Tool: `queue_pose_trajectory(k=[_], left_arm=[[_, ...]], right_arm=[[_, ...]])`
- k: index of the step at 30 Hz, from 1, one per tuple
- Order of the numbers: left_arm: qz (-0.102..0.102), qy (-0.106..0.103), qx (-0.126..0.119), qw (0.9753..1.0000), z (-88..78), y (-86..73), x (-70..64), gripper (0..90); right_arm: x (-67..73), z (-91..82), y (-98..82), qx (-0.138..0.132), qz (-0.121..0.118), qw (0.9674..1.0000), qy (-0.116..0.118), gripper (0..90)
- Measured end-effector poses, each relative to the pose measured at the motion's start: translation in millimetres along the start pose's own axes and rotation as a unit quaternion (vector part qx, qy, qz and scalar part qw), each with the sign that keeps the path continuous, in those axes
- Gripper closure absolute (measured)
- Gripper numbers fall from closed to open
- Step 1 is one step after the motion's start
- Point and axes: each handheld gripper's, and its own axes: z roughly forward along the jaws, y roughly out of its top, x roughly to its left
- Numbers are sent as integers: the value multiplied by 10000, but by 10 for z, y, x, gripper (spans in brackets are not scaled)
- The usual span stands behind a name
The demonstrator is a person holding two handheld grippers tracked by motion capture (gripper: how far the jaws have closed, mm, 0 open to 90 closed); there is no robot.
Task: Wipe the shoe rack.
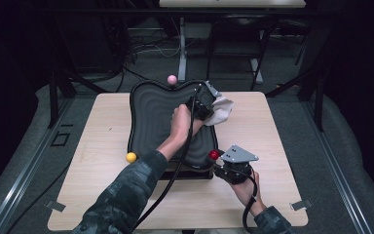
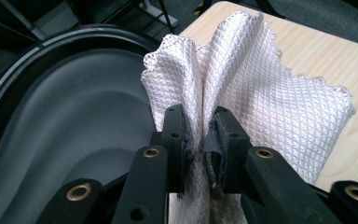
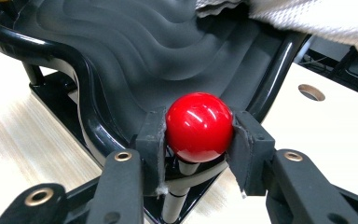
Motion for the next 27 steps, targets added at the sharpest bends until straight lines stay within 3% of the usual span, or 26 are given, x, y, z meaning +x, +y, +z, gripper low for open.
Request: queue_pose_trajectory(k=[12,27], left_arm=[[-264,360,23,9990,81,193,172,768],[-633,798,118,9947,95,287,450,767]], right_arm=[[-4,-3,2,18,-26,10000,57,597],[-2,0,2,10,-54,10000,8,597]])
